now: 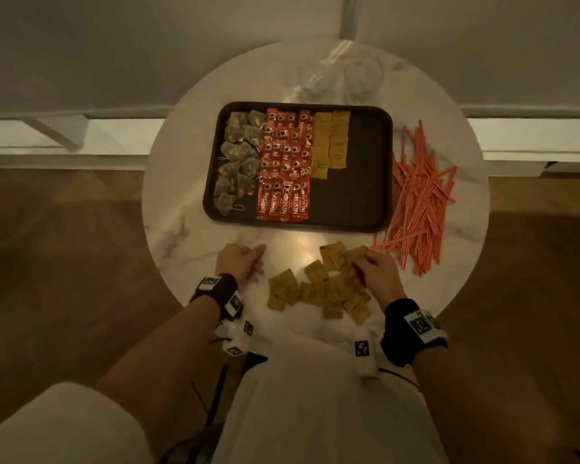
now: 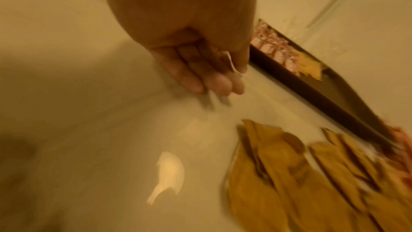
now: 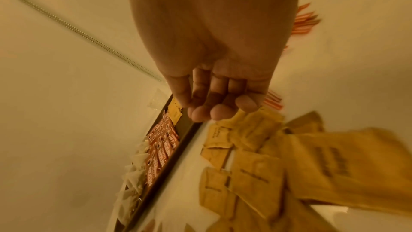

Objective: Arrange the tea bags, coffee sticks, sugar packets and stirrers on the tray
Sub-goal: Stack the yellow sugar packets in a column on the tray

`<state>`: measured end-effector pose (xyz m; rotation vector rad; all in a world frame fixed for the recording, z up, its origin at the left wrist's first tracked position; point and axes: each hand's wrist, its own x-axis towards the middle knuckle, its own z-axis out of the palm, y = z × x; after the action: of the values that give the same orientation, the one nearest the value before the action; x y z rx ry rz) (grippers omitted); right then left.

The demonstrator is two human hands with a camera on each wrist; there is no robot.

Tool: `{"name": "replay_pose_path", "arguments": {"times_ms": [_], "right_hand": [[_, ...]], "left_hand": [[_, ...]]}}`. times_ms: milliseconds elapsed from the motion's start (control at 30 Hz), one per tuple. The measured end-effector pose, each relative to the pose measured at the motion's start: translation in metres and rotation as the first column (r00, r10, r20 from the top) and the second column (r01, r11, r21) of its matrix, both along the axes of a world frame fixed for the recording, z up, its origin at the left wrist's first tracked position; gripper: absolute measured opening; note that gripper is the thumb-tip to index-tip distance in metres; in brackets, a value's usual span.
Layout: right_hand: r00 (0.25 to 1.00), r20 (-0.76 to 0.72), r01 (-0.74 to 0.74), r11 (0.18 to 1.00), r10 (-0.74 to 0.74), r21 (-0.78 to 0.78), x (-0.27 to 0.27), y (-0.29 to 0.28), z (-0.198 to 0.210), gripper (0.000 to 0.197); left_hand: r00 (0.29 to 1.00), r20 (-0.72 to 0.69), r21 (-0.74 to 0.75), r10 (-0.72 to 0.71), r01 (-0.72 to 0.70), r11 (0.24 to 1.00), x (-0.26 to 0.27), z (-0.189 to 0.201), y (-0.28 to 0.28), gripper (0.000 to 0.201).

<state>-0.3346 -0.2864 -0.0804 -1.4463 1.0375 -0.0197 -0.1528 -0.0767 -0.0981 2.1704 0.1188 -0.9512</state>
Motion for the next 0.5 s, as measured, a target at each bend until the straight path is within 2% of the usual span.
{"name": "replay_pose_path", "arguments": {"times_ms": [33,100,167,267,367,500], "right_hand": [[1.0,-0.008,-0.005,1.0,0.005,0.012,-0.005,0.002,-0.001,0.035],[1.0,-0.017,0.004,0.999,-0.003,0.036,-0.012,0.004,-0.004,0.036],[1.0,-0.021,0.0,0.998,0.001,0.061,-0.016,0.005,-0.006,0.033],[0.999,-0.029,-0.033,0.996,0.036,0.082,-0.02,0.008,-0.01,0.025],[0.994,-0.045,-0.092,0.992,0.096,0.085,-0.021,0.013,-0.013,0.023],[0.992,-0.032,-0.123,0.988,0.126,0.094,-0.021,0.025,-0.012,0.021]], "left_hand": [[0.997,0.055,-0.005,-0.045,0.046,0.999,-0.008,0.001,0.003,0.04],[0.961,0.158,0.063,-0.225,0.218,0.974,-0.023,0.002,0.009,0.036],[0.899,0.178,0.162,-0.4,0.374,0.913,-0.037,0.003,0.012,0.034],[0.802,0.187,0.277,-0.567,0.51,0.814,-0.056,0.0,0.014,0.045],[0.76,0.259,0.301,-0.596,0.523,0.797,-0.066,-0.005,0.013,0.038],[0.84,0.262,0.208,-0.476,0.433,0.877,-0.072,-0.004,0.007,0.019]]}}
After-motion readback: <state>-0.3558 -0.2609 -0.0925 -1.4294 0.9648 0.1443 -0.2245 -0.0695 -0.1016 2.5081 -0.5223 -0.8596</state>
